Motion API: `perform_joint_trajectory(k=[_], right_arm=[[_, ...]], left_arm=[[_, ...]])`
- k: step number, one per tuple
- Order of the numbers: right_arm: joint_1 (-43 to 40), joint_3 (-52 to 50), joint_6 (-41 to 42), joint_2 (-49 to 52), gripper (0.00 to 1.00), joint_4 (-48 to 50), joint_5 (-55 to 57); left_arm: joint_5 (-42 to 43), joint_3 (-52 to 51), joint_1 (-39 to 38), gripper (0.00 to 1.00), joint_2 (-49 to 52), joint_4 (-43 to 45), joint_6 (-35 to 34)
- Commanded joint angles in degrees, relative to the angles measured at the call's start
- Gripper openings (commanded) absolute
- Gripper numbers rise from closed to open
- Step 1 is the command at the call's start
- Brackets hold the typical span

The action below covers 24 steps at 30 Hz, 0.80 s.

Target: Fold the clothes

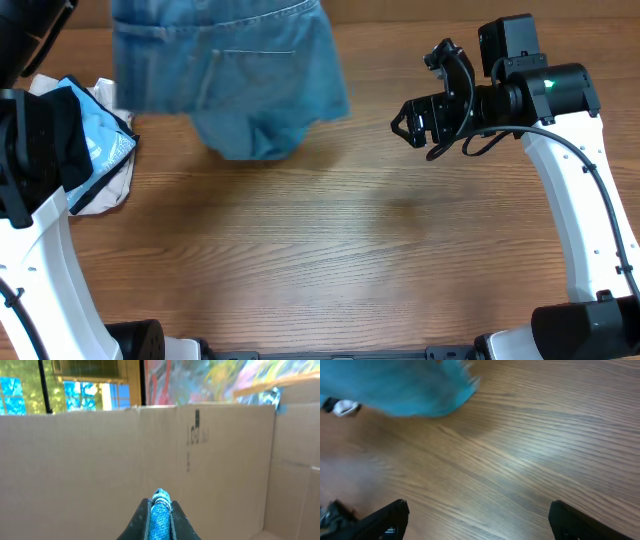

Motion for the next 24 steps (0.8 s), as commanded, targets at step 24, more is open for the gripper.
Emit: perform_joint_trajectory(k=[24], right_arm=[[-26.08, 1.55, 28.87, -0.83, 1.00, -1.99, 24.79]], left_arm=[[16.70, 1.99, -31.63, 0.04, 19.91, 14.29, -7.85]])
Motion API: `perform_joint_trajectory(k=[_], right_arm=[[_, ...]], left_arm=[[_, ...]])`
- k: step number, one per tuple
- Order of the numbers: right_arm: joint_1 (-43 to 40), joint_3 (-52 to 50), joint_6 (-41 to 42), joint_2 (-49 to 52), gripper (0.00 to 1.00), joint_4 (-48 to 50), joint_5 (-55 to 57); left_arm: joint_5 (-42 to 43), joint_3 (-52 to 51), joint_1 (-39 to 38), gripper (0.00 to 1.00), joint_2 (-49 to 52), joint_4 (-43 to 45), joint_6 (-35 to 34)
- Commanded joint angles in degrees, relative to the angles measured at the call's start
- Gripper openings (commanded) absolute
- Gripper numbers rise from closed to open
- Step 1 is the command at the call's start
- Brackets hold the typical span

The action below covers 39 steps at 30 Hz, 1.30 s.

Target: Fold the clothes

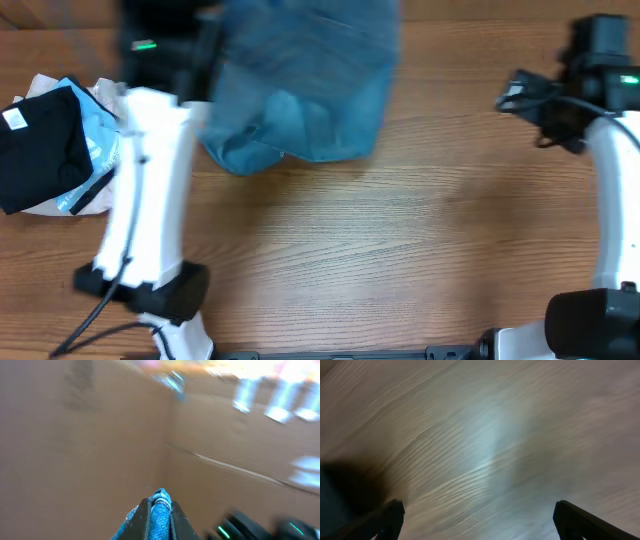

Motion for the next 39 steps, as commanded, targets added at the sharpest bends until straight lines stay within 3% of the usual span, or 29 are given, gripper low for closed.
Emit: perform_joint_trajectory(k=[1, 6, 9, 12, 15, 18, 25, 31, 39], right_arm=[[-7.56, 1.55, 1.51, -0.83, 1.00, -0.55, 1.09], [-16.79, 1.55, 0.22, -0.83, 1.00, -0.83, -1.42], [-20.20, 1.55, -2.32, -0.83, 1.00, -0.46, -5.49], [-20.92, 1.55, -7.37, -0.83, 1.00, 0.68, -12.41], [-19.21, 1.53, -15.45, -0.83, 1.00, 2.60, -23.78], [-15.54, 1.53, -21.77, -0.83, 1.00, 3.72, -31.98], [-1.46, 1.51, -27.36, 0.79, 1.00, 5.18, -31.87], [9.97, 1.49, -28.55, 7.39, 1.00, 4.87, -23.63], [15.08, 1.42, -28.37, 16.98, 1.00, 1.79, -24.52]], left_arm=[[8.41, 1.88, -8.39, 0.04, 1.16, -2.69, 6.58], [7.78, 3.13, -15.39, 0.04, 0.94, -16.44, 21.77], [9.73, 6.16, -12.98, 0.04, -0.22, -22.40, 21.84], [17.18, 9.60, -6.51, 0.04, -2.75, -29.49, 17.92], [19.56, 10.95, 0.70, 0.04, -5.77, -40.02, 15.82], [15.85, 10.95, 6.19, 0.04, -7.82, -54.38, 17.14], [2.03, 10.93, 8.85, 0.05, -7.50, -82.05, 28.13], [-18.51, 9.42, 8.81, 0.04, -8.33, -83.84, 22.12], [-22.93, 9.42, 8.85, 0.08, -8.20, -83.84, 22.69]])
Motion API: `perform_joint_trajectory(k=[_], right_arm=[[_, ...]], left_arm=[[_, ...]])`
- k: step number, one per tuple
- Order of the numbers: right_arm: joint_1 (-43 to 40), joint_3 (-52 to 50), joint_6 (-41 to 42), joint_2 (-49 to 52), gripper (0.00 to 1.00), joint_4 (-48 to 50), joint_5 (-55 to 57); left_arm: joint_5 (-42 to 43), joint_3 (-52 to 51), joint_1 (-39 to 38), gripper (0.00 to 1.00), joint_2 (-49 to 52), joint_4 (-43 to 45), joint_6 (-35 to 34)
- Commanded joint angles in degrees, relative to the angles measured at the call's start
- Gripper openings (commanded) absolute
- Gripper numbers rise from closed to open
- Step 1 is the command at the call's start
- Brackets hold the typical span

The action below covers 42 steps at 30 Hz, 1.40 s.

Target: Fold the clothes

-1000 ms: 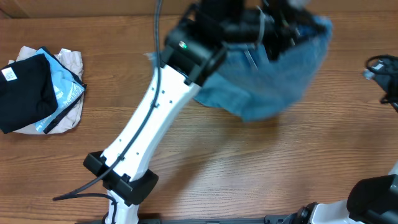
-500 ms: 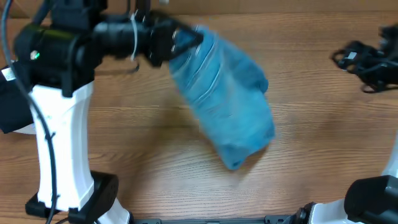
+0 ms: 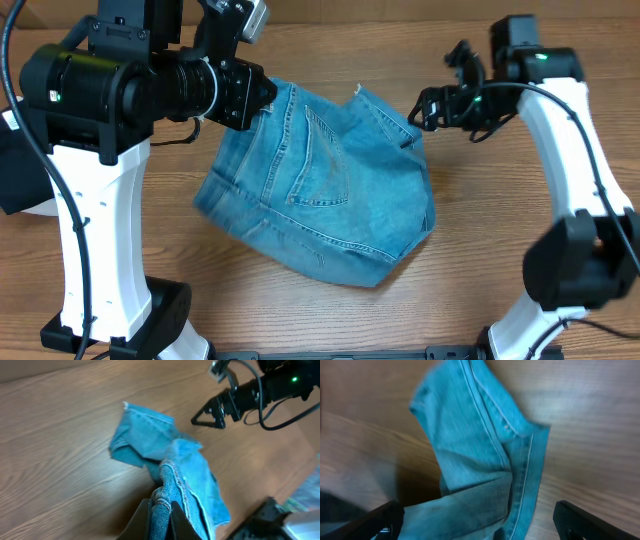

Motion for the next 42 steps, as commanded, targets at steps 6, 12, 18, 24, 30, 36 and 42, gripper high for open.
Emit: perform_joint_trajectory(k=[6, 12, 18, 24, 30, 36, 42], right_arm=[[3.17, -0.15, -0.83, 8.13, 0.98, -2.47, 0.33], [3.48, -0.96, -0.79, 9.44, 0.96, -4.11, -0.22], [3.48, -2.38, -0.79, 9.46, 0.88, -5.03, -0.26], [3.48, -2.38, -0.79, 9.46, 0.13, -5.16, -4.74], [3.48, -2.36, -0.76, 9.46, 0.04, -4.74, -4.72], [-0.57, 7.21, 5.86, 8.74, 0.04, -5.77, 2.62], [-12.46, 40.57, 15.72, 8.41, 0.04, -10.71, 3.98]], left_arm=[[-4.81, 0.02, 0.00, 0.13, -0.44, 0.26, -0.13], [-8.55, 0.02, 0.00, 0.12, -0.44, 0.26, -0.11], [-10.12, 0.02, 0.00, 0.13, -0.46, 0.26, -0.13], [-10.58, 0.04, 0.00, 0.11, -0.46, 0.26, -0.13], [-12.24, 0.11, 0.00, 0.10, -0.46, 0.92, -0.13], [-20.79, 0.09, 0.00, 0.06, -0.46, 7.50, -0.59], [-35.28, 0.09, 0.00, 0.06, -0.44, 32.35, -0.55]])
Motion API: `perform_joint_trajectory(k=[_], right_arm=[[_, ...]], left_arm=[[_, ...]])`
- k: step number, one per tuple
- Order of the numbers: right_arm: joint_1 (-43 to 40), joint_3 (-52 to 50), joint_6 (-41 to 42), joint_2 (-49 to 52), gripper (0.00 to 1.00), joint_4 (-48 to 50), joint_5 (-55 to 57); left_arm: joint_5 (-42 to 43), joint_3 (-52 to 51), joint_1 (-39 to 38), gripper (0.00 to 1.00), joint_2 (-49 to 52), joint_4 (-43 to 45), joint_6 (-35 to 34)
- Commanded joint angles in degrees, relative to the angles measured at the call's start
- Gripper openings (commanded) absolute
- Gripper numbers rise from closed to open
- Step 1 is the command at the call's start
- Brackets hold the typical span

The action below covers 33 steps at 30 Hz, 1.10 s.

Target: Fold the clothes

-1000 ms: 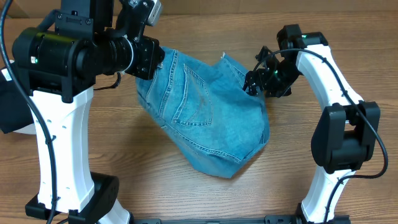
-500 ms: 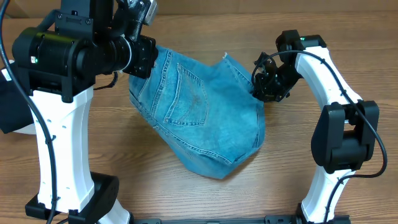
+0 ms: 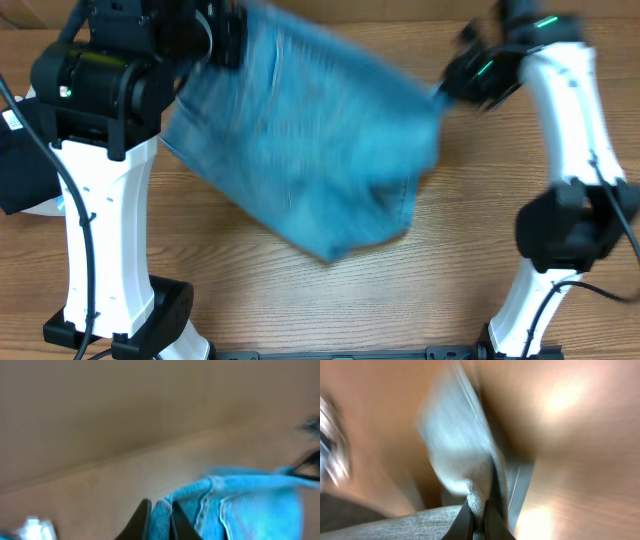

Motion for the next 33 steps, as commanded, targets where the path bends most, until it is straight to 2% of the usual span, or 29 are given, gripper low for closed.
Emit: perform_joint_trajectory(k=[1, 3, 6, 8, 11, 13, 17, 22, 26, 33], right_arm=[[-9.49, 19.08, 8.79, -2.29, 0.04, -1.09, 5.16], [-14.01, 29.24, 12.63, -2.29, 0.04, -2.03, 5.11], [-19.08, 38.95, 13.92, -2.29, 0.04, -4.98, 4.98], [-21.11, 41.48, 13.75, -2.29, 0.04, -8.15, 5.49], [-22.49, 41.11, 13.60, -1.99, 0.04, -13.97, 8.61], [-22.47, 38.86, 11.87, -1.73, 0.04, -14.95, 10.03], [-21.84, 31.15, 9.57, -1.75, 0.04, -14.93, 10.14], [-21.77, 18.60, 6.21, -1.73, 0.04, -14.93, 12.33], [-21.99, 9.60, 6.01, -1.73, 0.04, -14.95, 13.81], [-21.99, -0.28, 4.52, -1.75, 0.04, -14.95, 14.01]], left_arm=[[-14.14, 0.83, 0.72, 0.06, -0.68, 11.98, -0.52], [-14.47, 0.83, 0.72, 0.05, -0.42, 20.90, -0.07], [-14.34, 0.83, 0.72, 0.05, -0.11, 27.74, -0.13], [-14.36, 0.83, 0.72, 0.06, -0.11, 27.47, -0.11], [-14.58, 0.83, 0.72, 0.09, -0.11, 21.81, -0.13], [-15.72, 0.83, 0.72, 0.12, -0.11, 16.46, -0.20], [-17.35, 0.83, 0.72, 0.24, -0.11, 4.17, -0.15], [-24.06, 0.39, 0.74, 0.21, -0.02, -5.84, -0.15], [-28.04, -0.35, 0.74, 0.21, -0.02, -9.88, -0.17], [-24.13, -0.81, 0.72, 0.26, -0.02, -13.22, -0.37]])
